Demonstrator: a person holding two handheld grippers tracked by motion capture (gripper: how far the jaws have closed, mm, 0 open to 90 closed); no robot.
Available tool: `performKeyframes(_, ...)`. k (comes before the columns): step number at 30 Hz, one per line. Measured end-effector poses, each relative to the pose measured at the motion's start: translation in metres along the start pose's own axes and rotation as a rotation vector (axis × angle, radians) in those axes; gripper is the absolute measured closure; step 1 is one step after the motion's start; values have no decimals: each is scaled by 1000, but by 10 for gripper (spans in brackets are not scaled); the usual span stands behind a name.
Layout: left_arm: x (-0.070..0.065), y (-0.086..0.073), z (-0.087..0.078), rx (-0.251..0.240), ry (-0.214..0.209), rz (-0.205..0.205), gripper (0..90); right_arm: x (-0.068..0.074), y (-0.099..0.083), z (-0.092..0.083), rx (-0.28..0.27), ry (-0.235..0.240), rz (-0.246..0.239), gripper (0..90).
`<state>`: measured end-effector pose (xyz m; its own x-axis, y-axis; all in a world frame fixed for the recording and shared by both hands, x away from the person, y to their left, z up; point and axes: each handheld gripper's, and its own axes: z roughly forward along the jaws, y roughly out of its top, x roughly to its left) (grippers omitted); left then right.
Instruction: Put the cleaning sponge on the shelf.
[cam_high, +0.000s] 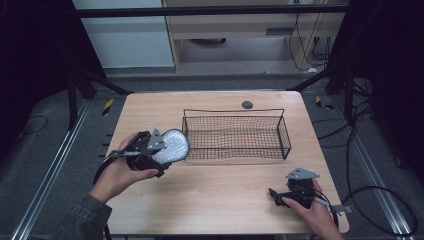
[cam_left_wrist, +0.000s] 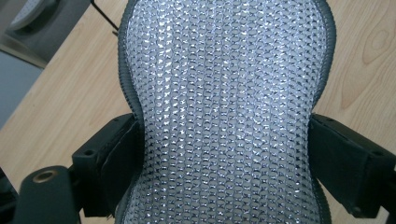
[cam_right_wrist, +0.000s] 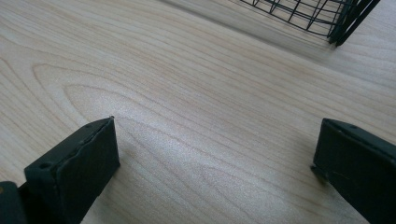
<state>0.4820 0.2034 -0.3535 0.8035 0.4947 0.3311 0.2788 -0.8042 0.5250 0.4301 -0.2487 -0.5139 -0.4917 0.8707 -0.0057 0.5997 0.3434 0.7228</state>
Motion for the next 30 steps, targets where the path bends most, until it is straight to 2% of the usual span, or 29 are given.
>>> performKeyframes(10, 10, 29, 5, -1, 13, 37, 134, 0, 0, 0, 1, 0, 3, 3)
performKeyframes(22, 16, 55, 17, 4, 26, 85, 136, 0, 0, 0, 0, -1, 1, 3)
performKeyframes(30, 20, 67, 25, 25, 34, 116, 136, 0, 0, 0, 0, 0, 1, 3)
